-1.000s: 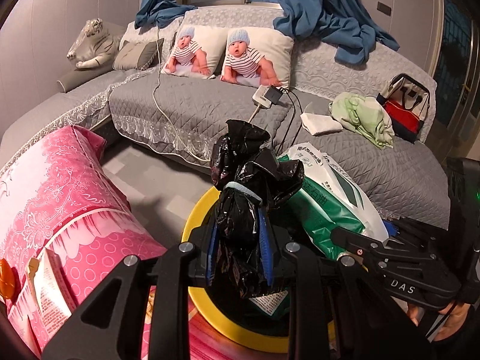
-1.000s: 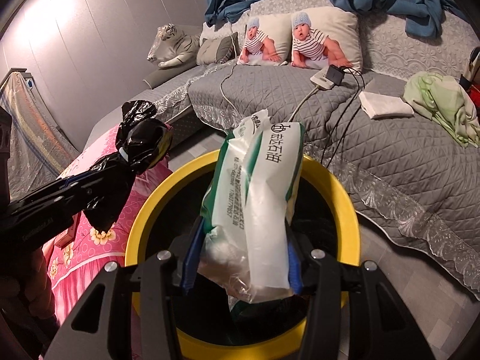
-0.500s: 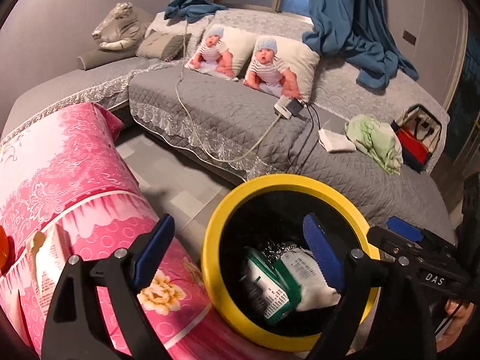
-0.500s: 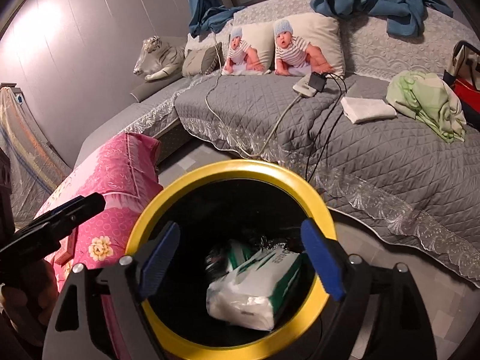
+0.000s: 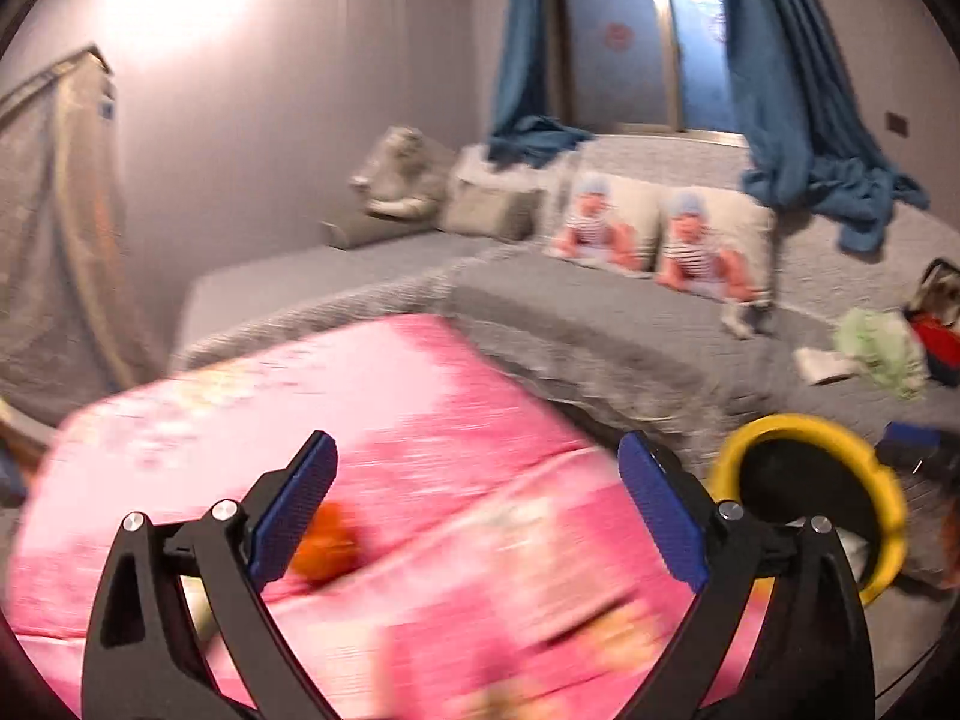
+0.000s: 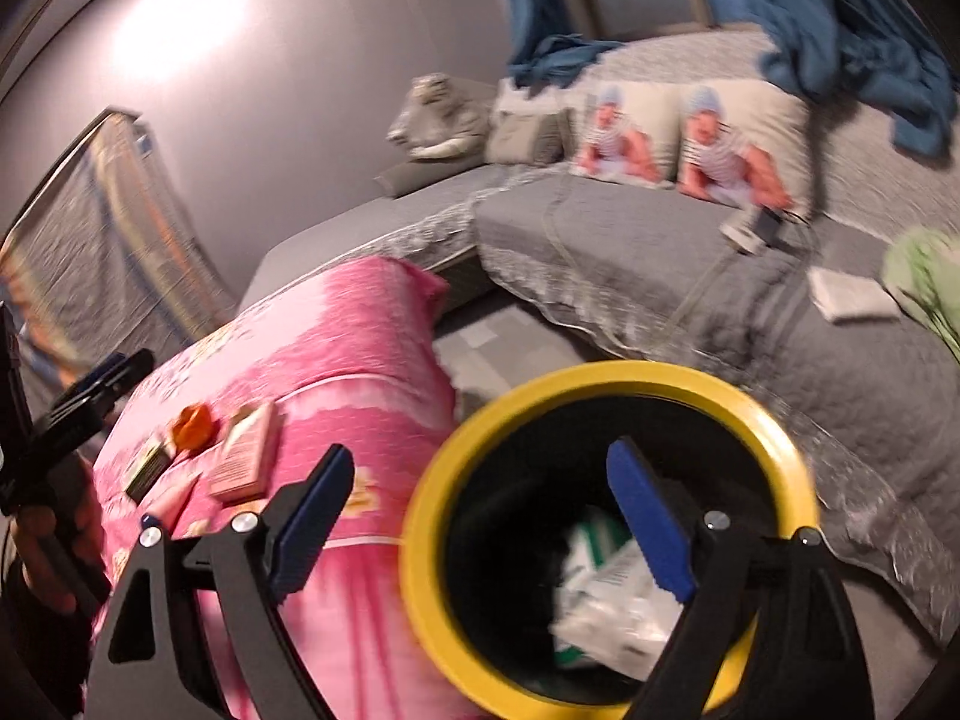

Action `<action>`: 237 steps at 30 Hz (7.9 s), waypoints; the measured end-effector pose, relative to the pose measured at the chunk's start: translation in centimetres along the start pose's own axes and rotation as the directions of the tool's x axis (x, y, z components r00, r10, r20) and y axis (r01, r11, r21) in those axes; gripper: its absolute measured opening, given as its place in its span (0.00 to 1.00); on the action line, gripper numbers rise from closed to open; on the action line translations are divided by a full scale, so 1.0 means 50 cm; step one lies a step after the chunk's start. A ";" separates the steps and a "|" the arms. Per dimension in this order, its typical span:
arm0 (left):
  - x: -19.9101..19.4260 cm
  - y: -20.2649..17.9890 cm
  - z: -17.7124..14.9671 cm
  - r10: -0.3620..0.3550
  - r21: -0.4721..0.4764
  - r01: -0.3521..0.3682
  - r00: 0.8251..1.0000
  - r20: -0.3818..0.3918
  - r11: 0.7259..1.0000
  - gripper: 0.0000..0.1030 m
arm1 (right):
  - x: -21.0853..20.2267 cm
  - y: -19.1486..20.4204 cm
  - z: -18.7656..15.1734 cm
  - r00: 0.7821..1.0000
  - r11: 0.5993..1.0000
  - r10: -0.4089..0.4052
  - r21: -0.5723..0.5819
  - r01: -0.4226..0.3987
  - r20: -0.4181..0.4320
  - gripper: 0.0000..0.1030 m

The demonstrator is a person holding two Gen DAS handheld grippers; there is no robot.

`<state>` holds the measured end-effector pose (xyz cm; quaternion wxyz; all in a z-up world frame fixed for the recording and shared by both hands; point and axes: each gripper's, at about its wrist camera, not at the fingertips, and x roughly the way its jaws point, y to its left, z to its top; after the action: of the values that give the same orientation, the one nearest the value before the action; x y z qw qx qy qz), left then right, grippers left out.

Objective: Collect trash
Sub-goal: 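Grasp the white medicine box with the left tool while the right tool grasps the pink box, then carry both boxes over the yellow bin and open both tools, then grasp the pink tube with the left tool while the right tool grasps the orange peel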

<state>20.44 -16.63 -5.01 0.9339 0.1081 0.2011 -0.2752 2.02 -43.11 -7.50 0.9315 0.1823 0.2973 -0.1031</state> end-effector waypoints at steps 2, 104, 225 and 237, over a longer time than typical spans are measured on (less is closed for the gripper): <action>-0.028 0.072 -0.019 0.053 0.014 -0.053 0.999 0.004 0.998 0.88 | 0.013 0.033 0.004 1.000 0.999 0.024 -0.028 -0.024 -0.010 0.81; -0.226 0.112 -0.009 0.010 -0.080 -0.009 1.000 0.012 0.997 0.63 | 0.105 0.331 0.053 0.979 0.967 0.181 -0.167 -0.194 -0.090 0.58; -0.162 0.241 -0.217 0.057 -0.376 -0.134 0.976 -0.208 0.917 0.34 | 0.348 0.605 0.007 0.911 0.757 0.294 -0.511 -0.407 -0.290 0.78; -0.190 0.303 -0.232 0.064 -0.443 -0.127 0.986 -0.155 0.887 0.34 | 0.520 0.669 -0.013 0.928 0.813 0.107 -0.505 -0.288 -0.357 0.80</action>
<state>17.94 3.96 -9.90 0.9299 -0.0836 0.3170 -0.1666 32.59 -14.53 -14.05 0.8908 -0.0483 0.4368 0.1152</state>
